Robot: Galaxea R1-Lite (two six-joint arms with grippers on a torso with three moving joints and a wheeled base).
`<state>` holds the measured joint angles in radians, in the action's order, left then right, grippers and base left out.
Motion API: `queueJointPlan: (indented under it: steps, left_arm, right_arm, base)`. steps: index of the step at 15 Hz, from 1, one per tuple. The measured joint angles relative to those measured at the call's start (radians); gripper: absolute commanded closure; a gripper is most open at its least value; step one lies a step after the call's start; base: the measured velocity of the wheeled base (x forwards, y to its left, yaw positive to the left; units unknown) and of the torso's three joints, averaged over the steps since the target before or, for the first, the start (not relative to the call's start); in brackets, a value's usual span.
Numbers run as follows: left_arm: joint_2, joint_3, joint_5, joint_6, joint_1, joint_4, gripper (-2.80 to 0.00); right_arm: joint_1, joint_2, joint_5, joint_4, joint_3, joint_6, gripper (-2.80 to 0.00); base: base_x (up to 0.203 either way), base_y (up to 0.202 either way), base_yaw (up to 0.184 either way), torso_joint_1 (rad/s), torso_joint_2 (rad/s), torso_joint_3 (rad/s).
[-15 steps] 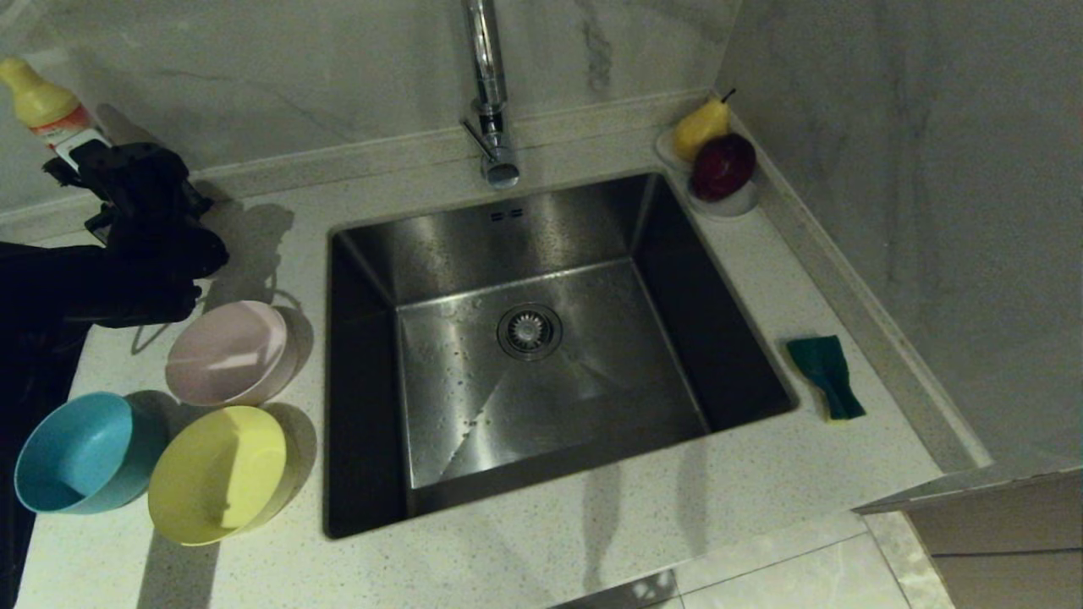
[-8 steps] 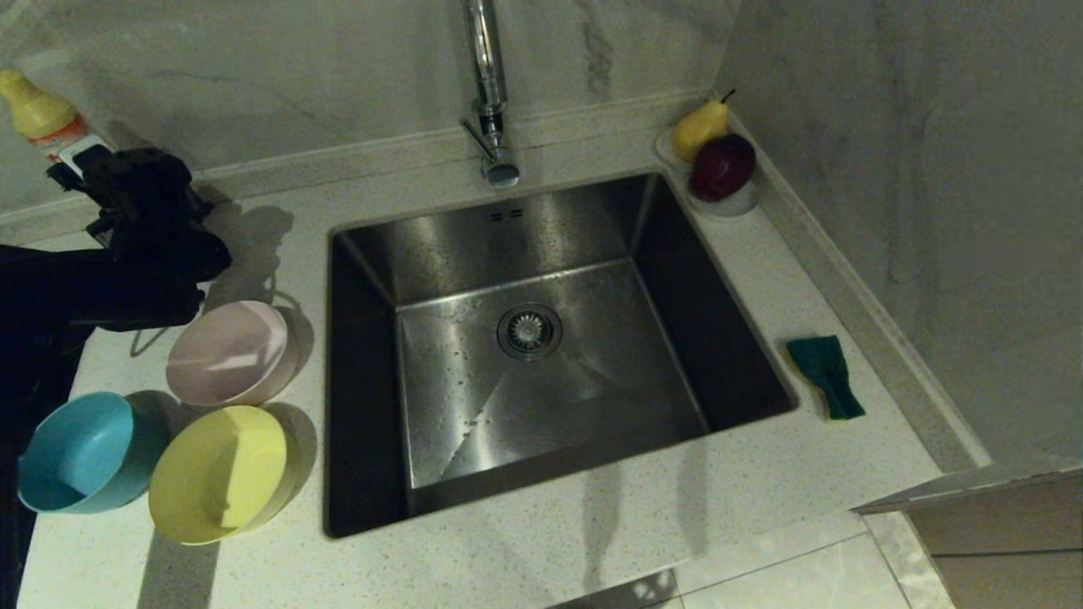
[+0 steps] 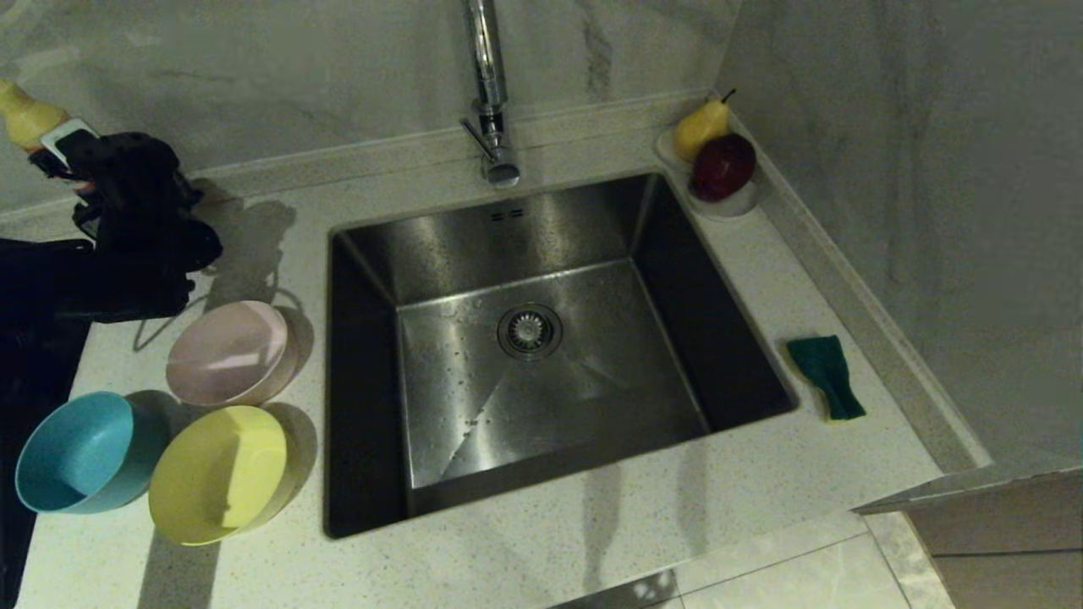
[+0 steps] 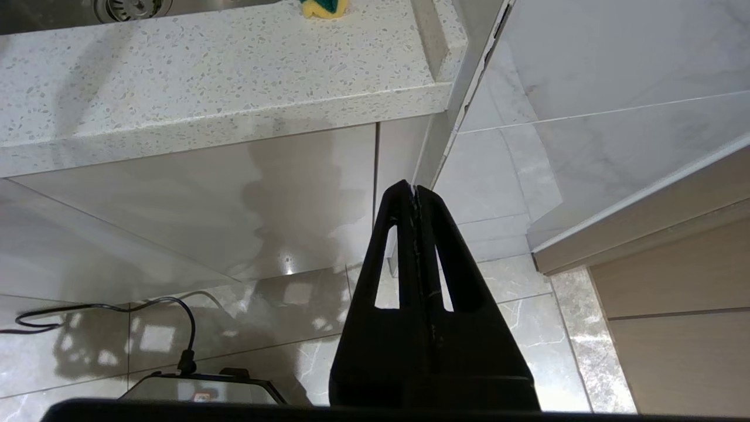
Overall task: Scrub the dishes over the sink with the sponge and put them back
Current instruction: Place the dish soap on the table
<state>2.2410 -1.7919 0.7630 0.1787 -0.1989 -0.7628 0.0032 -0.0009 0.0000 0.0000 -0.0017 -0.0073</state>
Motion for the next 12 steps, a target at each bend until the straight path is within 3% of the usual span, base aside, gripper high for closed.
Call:
queueJointPlan:
  steps: [8, 9, 12]
  left_arm:
    - [-0.252, 0.011, -0.007, -0.022, 0.000, 0.130, -2.80]
    - [-0.291, 0.011, -0.007, -0.025, 0.000, 0.140, 0.00]
    - [-0.408, 0.011, -0.007, -0.045, 0.009, 0.215, 0.00]
  right_arm:
    - [0.000, 0.000, 0.000, 0.001, 0.000, 0.000, 0.00]
    - [0.000, 0.000, 0.000, 0.000, 0.000, 0.000, 0.00]
    - [0.000, 0.000, 0.000, 0.000, 0.000, 0.000, 0.00]
  base:
    - [0.000, 0.000, 0.000, 0.000, 0.00, 0.000]
    - [0.000, 0.000, 0.000, 0.000, 0.00, 0.000]
    - [0.000, 0.000, 0.000, 0.000, 0.00, 0.000]
